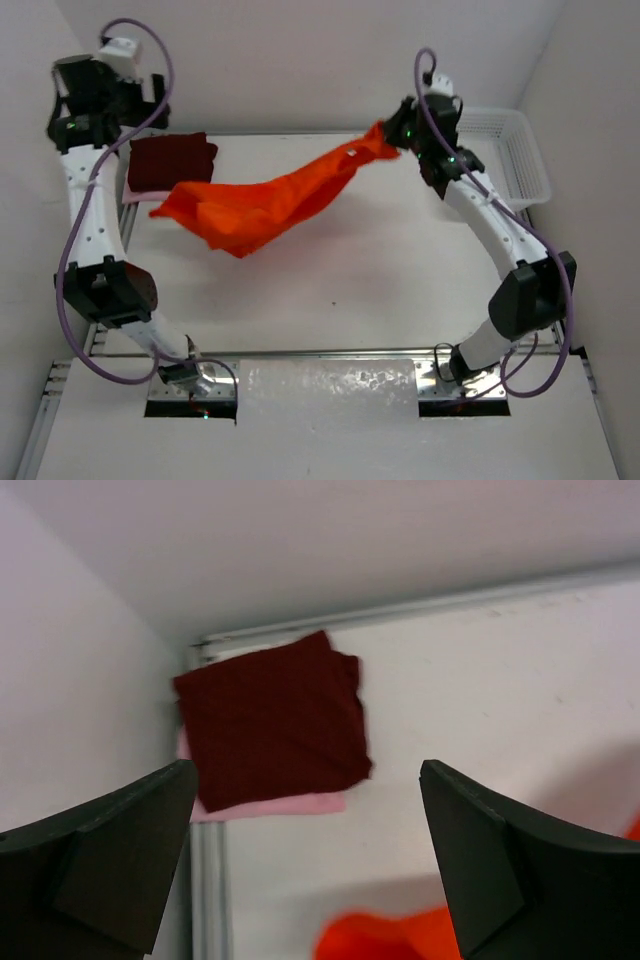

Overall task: Fold and stack the t-shirts
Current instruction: Move the tshirt to the center of the board

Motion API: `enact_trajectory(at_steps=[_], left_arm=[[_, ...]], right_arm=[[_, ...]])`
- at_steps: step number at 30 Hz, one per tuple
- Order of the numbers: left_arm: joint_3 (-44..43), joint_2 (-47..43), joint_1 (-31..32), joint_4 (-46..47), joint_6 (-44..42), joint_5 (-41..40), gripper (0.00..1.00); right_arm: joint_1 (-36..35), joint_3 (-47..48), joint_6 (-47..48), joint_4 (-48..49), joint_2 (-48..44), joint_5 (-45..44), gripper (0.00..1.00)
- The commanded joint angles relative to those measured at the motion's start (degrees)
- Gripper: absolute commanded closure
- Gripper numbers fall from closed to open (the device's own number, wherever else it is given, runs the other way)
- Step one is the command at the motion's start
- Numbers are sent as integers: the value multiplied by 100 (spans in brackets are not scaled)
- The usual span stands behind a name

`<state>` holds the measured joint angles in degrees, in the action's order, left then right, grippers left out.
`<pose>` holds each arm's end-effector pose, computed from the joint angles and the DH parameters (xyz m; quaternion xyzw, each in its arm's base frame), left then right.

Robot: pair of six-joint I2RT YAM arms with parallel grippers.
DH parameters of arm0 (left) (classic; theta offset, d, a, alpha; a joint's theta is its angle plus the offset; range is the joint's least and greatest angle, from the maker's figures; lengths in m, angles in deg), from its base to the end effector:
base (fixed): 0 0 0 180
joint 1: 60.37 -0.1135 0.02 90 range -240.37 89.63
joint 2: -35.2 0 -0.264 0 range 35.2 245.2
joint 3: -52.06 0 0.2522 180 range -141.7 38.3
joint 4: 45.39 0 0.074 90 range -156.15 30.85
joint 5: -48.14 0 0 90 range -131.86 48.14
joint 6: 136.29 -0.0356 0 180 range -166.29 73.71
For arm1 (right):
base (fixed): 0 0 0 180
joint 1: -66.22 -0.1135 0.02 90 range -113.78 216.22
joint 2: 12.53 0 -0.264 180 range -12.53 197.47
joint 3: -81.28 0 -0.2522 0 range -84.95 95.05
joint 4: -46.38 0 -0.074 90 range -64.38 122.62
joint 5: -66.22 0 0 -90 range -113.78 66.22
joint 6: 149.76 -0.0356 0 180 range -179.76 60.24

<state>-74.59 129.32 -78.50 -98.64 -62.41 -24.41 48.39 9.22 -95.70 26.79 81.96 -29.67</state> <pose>0.3384 0.0996 0.4742 0.0719 0.8146 0.0462 0.5737 0.3769 0.1174 0.4236 0.1508 0.7283 0.2677 0.6125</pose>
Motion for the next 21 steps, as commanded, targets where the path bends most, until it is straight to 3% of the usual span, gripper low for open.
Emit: enact_trajectory(at_steps=[1, 4, 8, 12, 13, 16, 18, 21], left_arm=[[185, 203, 1036, -586, -653, 40, 8], [688, 123, 1538, -603, -822, 13, 11], [1162, -68, 2083, -1164, -1682, 335, 28], [2704, -1026, 2392, -1912, -3376, 1356, 41], [2980, -1228, 2611, -2175, -3876, 1392, 48], [3806, -1695, 3260, -2572, -4162, 840, 65], [4533, -1757, 3508, -2294, -3909, 243, 64], [5422, -1731, 3676, -1082, -3285, 30, 53]], right_arm=[[-135, -1608, -280, -209, -492, -176, 100], [401, -3381, -623, -200, -1011, 429, 100], [455, -4701, -396, -288, -1416, 931, 100], [446, -5435, -422, -95, -1575, 1213, 100], [446, -5505, -422, -68, -1627, 1204, 100], [446, -5603, -353, 38, -1733, 1152, 100], [446, -5506, -238, -111, -1742, 1082, 100], [446, -5401, -71, -243, -1759, 1081, 100]])
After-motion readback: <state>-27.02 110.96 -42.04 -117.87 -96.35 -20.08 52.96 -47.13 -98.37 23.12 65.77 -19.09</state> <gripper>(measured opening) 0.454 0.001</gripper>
